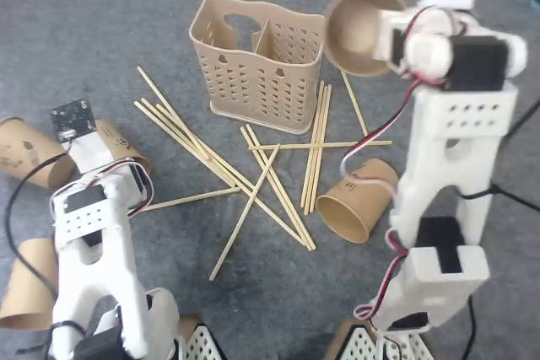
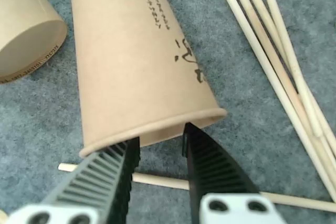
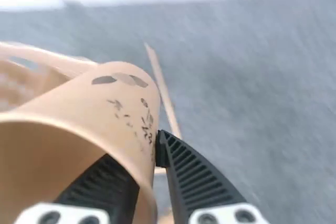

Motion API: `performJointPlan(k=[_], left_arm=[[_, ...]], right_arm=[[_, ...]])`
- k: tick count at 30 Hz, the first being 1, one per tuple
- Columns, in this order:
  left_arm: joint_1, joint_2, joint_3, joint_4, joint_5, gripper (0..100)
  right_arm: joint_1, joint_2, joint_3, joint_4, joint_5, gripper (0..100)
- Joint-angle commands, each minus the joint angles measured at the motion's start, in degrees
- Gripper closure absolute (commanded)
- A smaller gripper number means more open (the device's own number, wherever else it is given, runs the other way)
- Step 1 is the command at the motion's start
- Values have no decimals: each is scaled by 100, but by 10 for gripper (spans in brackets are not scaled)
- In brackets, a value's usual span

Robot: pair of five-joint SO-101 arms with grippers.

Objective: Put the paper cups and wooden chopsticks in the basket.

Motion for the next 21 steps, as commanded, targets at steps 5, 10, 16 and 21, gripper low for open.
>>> performJointPlan(k=[5,10,16,21], left_arm=[[53,-70,-22,-132,-44,877],[53,-70,-22,-132,-44,877],[53,-70,-22,-132,-44,877],[53,-70,-31,-132,-44,877]], right_arm=[[-910,-242,-440,-585,-185,992],[-980,303,44,-1086,-193,992],[-980,901,44,-884,-193,992],[-963,1209,44,-831,-193,992]])
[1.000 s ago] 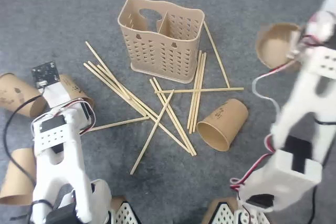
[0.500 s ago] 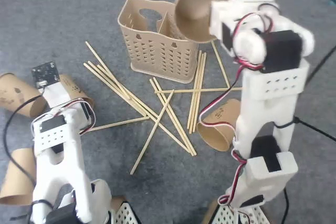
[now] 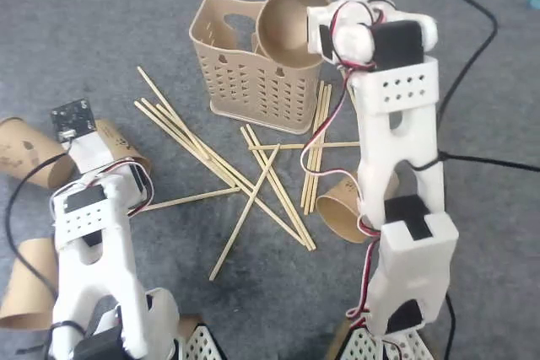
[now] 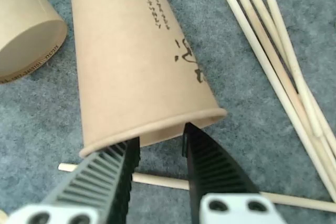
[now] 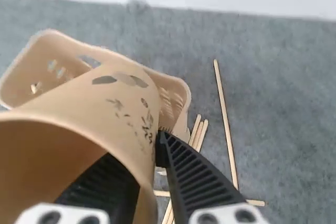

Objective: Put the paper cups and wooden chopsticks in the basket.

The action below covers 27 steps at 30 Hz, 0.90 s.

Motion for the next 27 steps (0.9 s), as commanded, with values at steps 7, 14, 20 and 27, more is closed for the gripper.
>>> performJointPlan(k=[7,14,20,27], left_arm=[[53,-70,-31,-132,-44,876],[53,-70,-31,-132,-44,876],[53,-70,-31,-132,-44,876],[53,-70,-31,-132,-44,876]], right_arm=[[-22,75,-9,-48,-633,827],[84,57,-1424,207,-870,724],[321,57,-3130,1130,-835,730],[936,-884,-1240,1121,-633,996]])
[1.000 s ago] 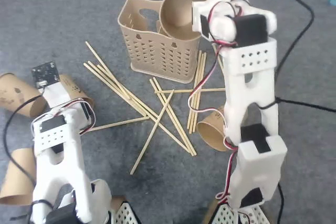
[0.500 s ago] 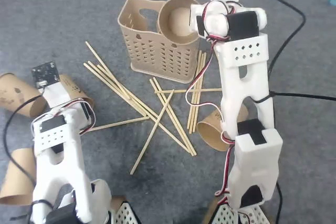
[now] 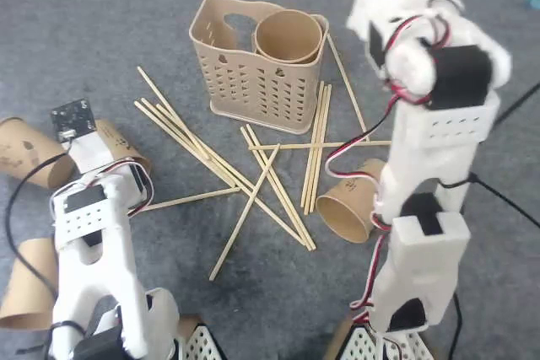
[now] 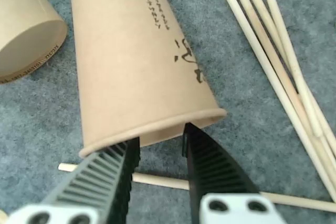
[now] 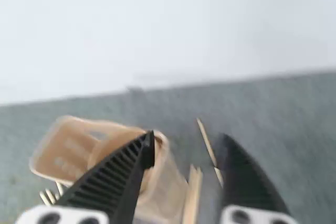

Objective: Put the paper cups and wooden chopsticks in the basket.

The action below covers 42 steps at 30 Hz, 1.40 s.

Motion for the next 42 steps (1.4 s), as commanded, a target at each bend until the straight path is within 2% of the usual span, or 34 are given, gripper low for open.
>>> performJointPlan(k=[1,7,15,19,25,30,34,38,42], left_arm=[[53,-70,-31,-132,-44,876],[53,-70,-31,-141,-44,876],[53,-70,-31,-141,-44,876],[53,-62,-22,-316,-18,876],[53,-62,189,-967,26,881],[26,-62,189,-1143,607,881],[26,-62,171,-1609,782,882],[-62,-53,-13,-2303,879,882],[-114,220,-681,-2277,853,882]], right_arm=[[198,-998,1442,251,255,974],[215,-2413,3895,198,308,987],[444,-3292,6971,13,1029,991],[769,-3890,8985,-1007,1503,991],[919,-5657,12290,-3046,1987,991],[892,-6589,14356,-4549,2145,991],[892,-6624,15279,-5596,2233,991],[892,-6589,15332,-5675,2382,991],[892,-6589,15341,-5675,2418,991]])
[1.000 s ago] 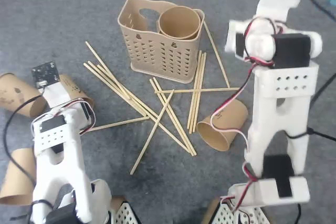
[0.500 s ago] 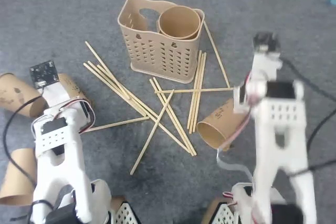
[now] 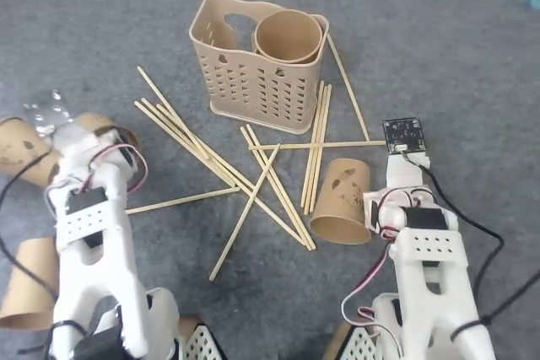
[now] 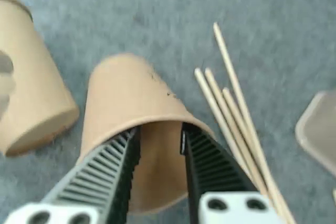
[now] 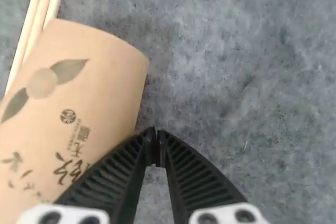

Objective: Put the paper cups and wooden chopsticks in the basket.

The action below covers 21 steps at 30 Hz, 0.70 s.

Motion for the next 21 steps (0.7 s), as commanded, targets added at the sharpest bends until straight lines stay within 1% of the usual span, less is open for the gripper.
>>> performJointPlan(k=[1,4,7,9,11,13,15,18,21], left_arm=[[-149,387,-1103,53,62,882],[-378,1319,-2369,686,62,879],[-730,2681,-3978,1459,70,877],[-976,3490,-5156,2259,70,877],[-1152,4079,-6352,3262,70,877],[-1222,4475,-7486,4360,70,876],[-1213,4765,-8453,5284,62,876],[-1169,5037,-9736,6321,53,876],[-1064,5178,-10774,7068,-273,876]], right_arm=[[31,-119,-26,-110,149,991],[31,-119,-26,-92,149,991],[31,-119,-26,-84,149,991],[31,-119,-26,-110,149,991],[31,-119,-26,-119,149,991],[-40,-119,-18,-127,167,990],[-224,-110,18,-171,299,991],[-338,-110,123,-330,360,991],[-330,-110,132,-312,369,991]])
